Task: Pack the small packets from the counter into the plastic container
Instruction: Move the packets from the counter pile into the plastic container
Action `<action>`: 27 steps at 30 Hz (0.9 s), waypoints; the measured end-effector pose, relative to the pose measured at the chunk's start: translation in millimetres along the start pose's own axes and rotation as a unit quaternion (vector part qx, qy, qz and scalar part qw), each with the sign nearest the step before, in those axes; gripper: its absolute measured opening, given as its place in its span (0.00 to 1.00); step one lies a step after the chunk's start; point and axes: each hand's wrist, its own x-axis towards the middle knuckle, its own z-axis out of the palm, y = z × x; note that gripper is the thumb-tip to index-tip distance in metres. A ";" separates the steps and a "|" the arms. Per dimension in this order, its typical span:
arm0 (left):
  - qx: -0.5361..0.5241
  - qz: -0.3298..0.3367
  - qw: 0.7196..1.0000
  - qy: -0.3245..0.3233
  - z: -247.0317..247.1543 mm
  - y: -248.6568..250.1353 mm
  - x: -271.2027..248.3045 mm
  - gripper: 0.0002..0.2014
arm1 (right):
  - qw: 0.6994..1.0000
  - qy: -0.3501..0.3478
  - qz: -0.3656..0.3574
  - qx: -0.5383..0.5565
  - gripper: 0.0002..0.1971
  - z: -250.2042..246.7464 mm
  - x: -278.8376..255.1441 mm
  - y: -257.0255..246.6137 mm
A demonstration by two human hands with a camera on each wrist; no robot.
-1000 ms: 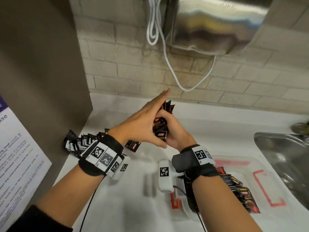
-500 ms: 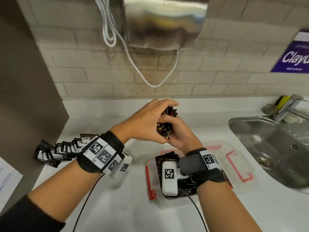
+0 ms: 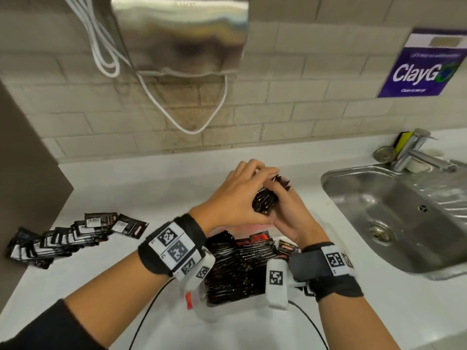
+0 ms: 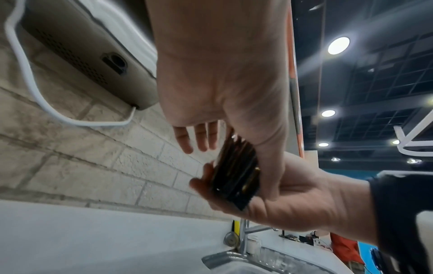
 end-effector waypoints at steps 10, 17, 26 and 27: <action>-0.009 -0.123 0.991 -0.059 42.2 -0.2 -15.5 0.25 | 0.950 0.107 0.055 -0.287 0.26 -40.3 2.5 36.9; 0.047 -0.176 0.974 -0.131 48.0 -5.2 -18.4 0.17 | 0.891 0.087 0.084 -0.438 0.23 -48.0 7.3 41.9; 0.159 -0.157 0.944 -0.242 54.5 0.3 -19.6 0.22 | 0.853 0.016 0.110 -0.510 0.18 -62.3 4.8 45.6; 0.167 -0.152 0.942 -0.247 54.4 0.7 -19.0 0.22 | 0.854 0.018 0.114 -0.507 0.17 -62.7 3.8 45.1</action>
